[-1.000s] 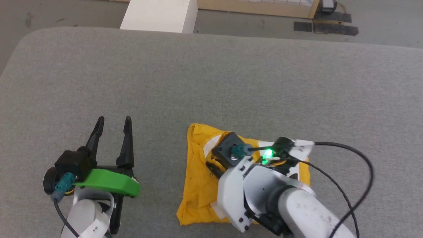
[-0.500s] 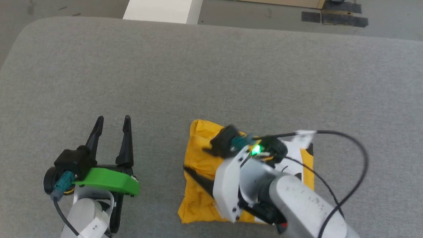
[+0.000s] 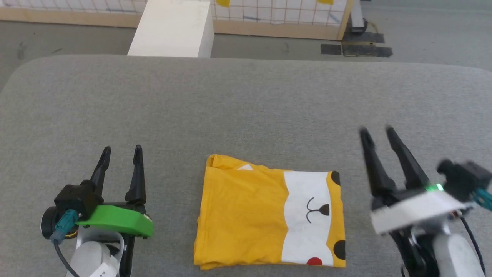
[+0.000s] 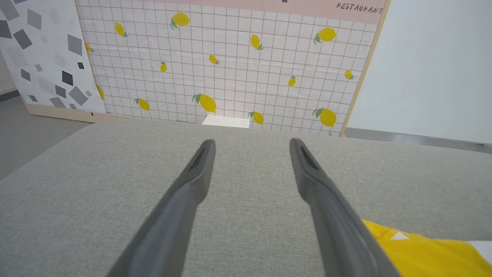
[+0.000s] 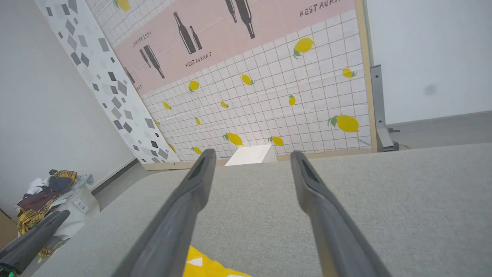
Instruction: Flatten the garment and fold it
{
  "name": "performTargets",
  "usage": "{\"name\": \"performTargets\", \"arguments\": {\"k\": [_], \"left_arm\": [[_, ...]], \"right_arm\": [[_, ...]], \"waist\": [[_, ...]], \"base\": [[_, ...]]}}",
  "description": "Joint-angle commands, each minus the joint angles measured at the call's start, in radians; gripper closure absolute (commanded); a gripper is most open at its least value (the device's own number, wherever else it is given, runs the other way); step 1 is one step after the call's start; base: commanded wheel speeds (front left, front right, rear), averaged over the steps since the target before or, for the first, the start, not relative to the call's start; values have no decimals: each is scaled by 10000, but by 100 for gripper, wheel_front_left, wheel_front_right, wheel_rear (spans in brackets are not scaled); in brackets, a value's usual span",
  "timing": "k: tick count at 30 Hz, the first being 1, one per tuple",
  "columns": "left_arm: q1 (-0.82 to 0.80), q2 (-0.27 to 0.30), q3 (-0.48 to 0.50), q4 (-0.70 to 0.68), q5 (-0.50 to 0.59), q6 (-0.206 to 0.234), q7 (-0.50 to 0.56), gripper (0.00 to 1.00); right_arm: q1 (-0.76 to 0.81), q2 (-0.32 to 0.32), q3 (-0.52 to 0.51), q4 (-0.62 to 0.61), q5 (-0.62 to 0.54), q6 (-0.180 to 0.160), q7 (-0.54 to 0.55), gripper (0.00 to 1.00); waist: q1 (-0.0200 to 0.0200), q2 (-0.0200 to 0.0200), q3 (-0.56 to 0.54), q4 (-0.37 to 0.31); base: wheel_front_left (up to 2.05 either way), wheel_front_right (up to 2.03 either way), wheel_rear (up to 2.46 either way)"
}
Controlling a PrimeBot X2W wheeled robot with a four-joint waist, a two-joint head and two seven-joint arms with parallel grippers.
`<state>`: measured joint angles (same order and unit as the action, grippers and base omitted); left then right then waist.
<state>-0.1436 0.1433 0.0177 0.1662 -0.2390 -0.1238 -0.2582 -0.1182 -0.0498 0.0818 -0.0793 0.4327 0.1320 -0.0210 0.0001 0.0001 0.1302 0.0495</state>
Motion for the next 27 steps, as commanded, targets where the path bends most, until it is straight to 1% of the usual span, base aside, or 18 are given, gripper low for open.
{"name": "performTargets", "arguments": {"k": [1, 4, 7, 10, 14, 19, 26, 27], "left_arm": [[107, 62, 35, -61, -57, -69, -36, 0], [129, 54, 52, -109, -54, -69, -36, 0], [135, 37, 58, -121, -46, -69, -36, 0], [119, 0, 25, -129, -49, -69, -36, 0], [132, -44, -34, -131, -66, -69, -36, 0], [148, -126, -94, -89, -98, -69, -36, 0], [141, -202, -182, -8, -134, -69, -36, 0], [141, -204, -190, -1, -138, -69, -36, 0]], "right_arm": [[431, -5, -300, 130, 217, -13, 36, 0], [1069, -5, -802, 578, 288, -13, 579, 0], [1392, -5, -898, 1054, 512, -13, 1488, 0], [1562, -5, -746, 1565, 1197, -13, 2571, 0], [1547, -5, -372, 2114, 1973, -13, 3628, 0], [1215, -5, -73, 2845, 2469, -13, 4277, 0], [276, -5, 297, 3762, 2223, -13, 5122, 0], [156, -5, 345, 3861, 2184, -13, 5208, 17]], "waist": [[-1, -1, -146, -185], [-1, -1, -136, -259], [-1, -1, -123, -289], [-1, -1, -85, -251], [-1, -1, -40, -169], [-1, -1, -25, -48], [-1, -1, 6, 78], [-1, -1, 12, 88]], "base": [[0, 0, 0], [0, 0, 0], [0, 0, 0], [0, 0, 0], [0, 0, 0], [0, 0, 0], [0, 0, 0], [0, 0, 0]]}}
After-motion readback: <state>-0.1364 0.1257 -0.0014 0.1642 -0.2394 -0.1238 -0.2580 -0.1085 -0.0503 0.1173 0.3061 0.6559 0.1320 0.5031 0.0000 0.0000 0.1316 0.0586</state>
